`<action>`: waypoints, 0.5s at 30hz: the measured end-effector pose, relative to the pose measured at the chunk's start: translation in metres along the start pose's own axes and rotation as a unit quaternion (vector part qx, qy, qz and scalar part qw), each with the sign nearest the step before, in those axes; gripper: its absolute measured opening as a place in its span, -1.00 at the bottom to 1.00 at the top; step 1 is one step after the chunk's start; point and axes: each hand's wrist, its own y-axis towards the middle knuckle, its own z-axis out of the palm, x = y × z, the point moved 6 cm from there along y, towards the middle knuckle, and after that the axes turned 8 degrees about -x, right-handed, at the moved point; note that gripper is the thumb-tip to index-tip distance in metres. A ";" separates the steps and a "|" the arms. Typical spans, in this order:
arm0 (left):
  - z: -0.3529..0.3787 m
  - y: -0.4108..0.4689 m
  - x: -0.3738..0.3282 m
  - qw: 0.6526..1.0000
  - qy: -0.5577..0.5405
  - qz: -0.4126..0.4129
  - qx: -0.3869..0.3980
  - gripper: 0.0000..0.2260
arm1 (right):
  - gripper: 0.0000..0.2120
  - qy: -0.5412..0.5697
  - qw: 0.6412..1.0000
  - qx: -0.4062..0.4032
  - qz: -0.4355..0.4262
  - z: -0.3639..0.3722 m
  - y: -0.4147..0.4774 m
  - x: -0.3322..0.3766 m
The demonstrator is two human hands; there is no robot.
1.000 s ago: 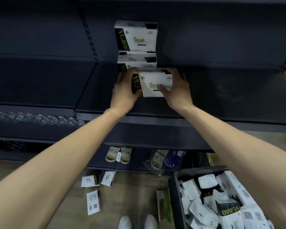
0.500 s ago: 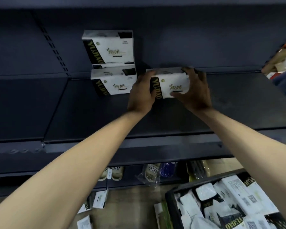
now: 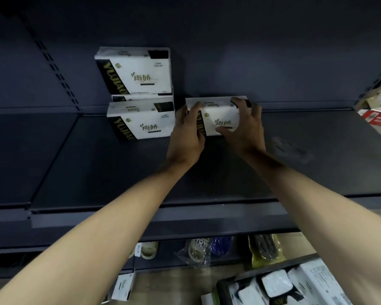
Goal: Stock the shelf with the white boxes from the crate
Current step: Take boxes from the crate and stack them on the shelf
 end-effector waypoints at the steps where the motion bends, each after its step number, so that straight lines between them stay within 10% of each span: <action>1: 0.003 -0.001 0.000 1.000 -0.002 -0.005 -0.007 -0.38 | -0.26 0.005 1.000 0.000 0.002 0.004 0.004 0.001; 15: 0.029 0.012 0.010 0.993 0.001 -0.112 -0.042 -0.37 | -0.33 0.042 0.999 0.021 0.005 0.044 0.040 0.010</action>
